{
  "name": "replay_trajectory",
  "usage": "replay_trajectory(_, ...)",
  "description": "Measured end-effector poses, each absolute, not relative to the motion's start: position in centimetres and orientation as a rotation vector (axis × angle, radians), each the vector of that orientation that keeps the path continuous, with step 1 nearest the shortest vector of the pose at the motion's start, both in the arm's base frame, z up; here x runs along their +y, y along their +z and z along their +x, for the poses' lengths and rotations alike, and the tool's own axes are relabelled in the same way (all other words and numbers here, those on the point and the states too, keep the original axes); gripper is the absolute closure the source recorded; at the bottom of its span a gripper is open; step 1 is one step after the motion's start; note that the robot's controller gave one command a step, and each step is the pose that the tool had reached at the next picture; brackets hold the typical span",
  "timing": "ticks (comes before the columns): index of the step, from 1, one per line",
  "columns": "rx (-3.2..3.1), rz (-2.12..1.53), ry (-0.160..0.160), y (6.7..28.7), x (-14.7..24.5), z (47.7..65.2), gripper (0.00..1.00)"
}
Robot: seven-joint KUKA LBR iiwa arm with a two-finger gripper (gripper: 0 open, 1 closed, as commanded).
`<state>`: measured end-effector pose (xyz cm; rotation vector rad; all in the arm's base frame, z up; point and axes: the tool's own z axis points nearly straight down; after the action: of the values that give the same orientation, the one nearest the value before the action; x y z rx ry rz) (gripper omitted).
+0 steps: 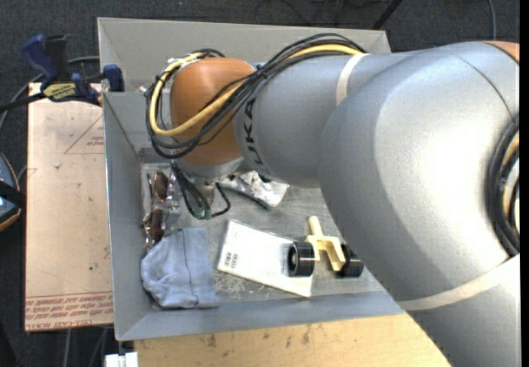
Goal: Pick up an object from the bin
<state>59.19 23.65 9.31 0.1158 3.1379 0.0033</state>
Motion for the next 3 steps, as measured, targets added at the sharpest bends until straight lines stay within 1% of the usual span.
replay_trajectory(1, 3.145, 0.09, -0.002, 14.3, 23.2, 59.7, 1.0)
replay_trajectory(2, 3.133, 0.105, 0.006, 17.6, 23.5, 59.3, 1.0)
replay_trajectory(3, 3.138, 0.074, 0.003, 16.0, 23.0, 60.7, 1.0)
